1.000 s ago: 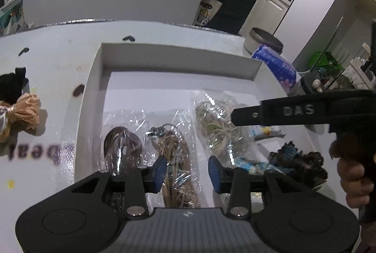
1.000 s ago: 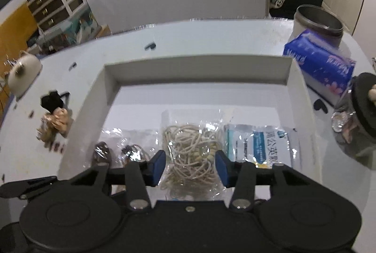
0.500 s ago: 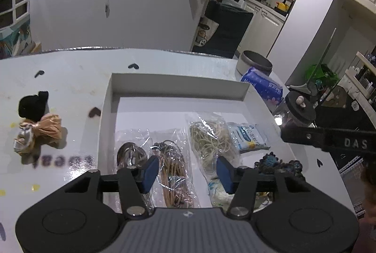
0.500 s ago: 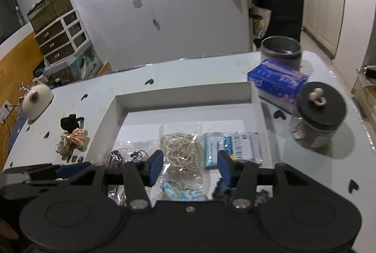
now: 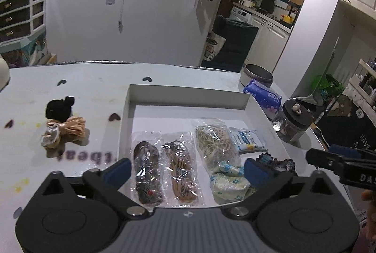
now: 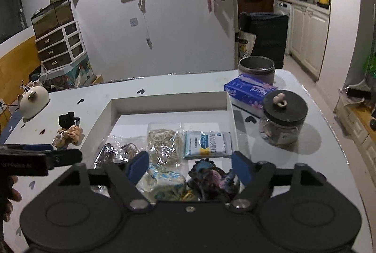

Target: Organize soft objects

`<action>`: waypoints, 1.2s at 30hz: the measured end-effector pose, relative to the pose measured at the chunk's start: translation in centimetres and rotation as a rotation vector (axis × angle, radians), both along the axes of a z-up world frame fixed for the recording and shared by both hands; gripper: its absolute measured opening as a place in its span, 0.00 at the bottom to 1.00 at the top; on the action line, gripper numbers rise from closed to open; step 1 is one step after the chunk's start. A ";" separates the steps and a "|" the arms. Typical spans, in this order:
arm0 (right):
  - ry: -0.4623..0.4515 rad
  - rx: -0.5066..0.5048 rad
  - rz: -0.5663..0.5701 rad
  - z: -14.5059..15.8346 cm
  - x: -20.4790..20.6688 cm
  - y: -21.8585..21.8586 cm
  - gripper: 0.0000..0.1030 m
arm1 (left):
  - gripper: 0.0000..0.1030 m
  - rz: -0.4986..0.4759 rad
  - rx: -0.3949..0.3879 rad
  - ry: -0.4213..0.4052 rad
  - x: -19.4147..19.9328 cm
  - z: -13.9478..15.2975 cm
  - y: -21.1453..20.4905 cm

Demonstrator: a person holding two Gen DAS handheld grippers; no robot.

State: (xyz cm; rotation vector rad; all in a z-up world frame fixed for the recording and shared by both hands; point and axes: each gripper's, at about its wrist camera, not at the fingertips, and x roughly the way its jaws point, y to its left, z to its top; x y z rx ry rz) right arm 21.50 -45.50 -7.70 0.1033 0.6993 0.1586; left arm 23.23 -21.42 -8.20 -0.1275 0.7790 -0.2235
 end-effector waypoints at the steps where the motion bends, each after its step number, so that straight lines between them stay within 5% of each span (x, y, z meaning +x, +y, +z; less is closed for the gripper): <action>1: -0.009 -0.001 -0.004 0.1 -0.4 0.0 0.81 | 1.00 0.004 0.003 -0.005 -0.3 0.1 0.1; 12: -0.076 -0.049 -0.031 0.5 -3.1 0.6 1.00 | 1.00 0.018 0.016 -0.033 -3.1 0.2 1.3; 36: -0.051 -0.075 -0.129 1.1 -4.0 6.8 1.00 | 1.00 -0.022 0.019 -0.043 -2.9 1.3 8.5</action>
